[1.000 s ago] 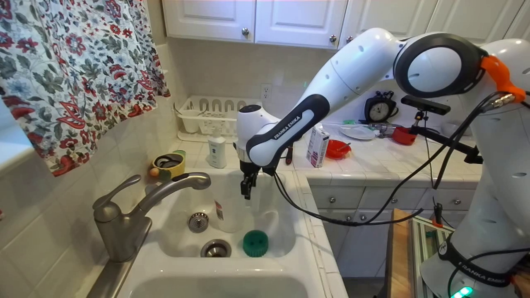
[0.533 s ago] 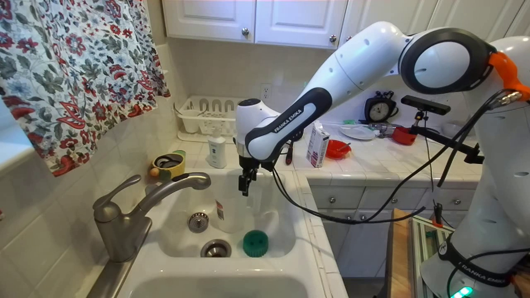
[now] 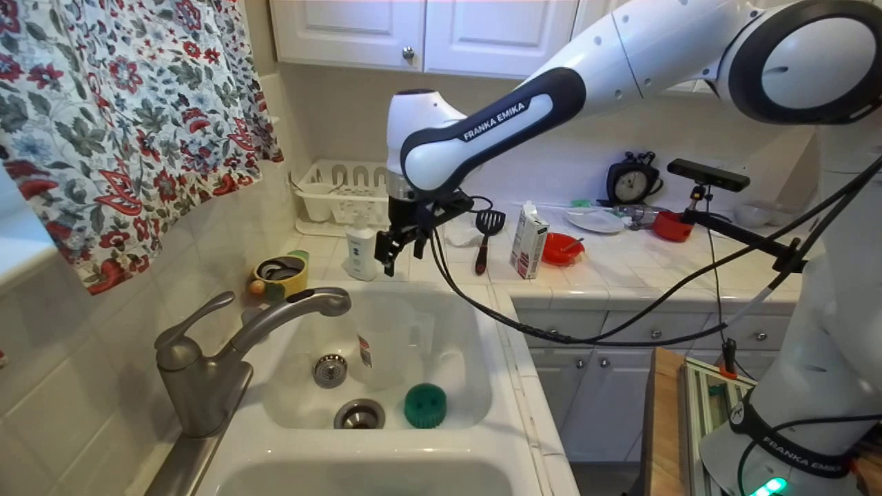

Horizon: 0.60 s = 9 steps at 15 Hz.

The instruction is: Pick up the jar and put it in the sink

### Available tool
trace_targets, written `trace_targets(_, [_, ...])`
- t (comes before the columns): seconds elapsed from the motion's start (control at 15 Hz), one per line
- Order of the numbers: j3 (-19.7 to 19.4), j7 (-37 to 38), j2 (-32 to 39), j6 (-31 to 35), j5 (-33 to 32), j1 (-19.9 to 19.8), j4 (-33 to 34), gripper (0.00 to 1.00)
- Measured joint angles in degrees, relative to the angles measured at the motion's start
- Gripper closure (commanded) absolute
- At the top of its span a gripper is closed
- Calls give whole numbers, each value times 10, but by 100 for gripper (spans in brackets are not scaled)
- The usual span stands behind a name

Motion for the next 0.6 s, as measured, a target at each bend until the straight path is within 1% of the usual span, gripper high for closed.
trace_targets(0.33, [-5,110,-12,4,2,2,34,0])
trace_targets(0.6, [-17,168,-12,30,2,10,37,0])
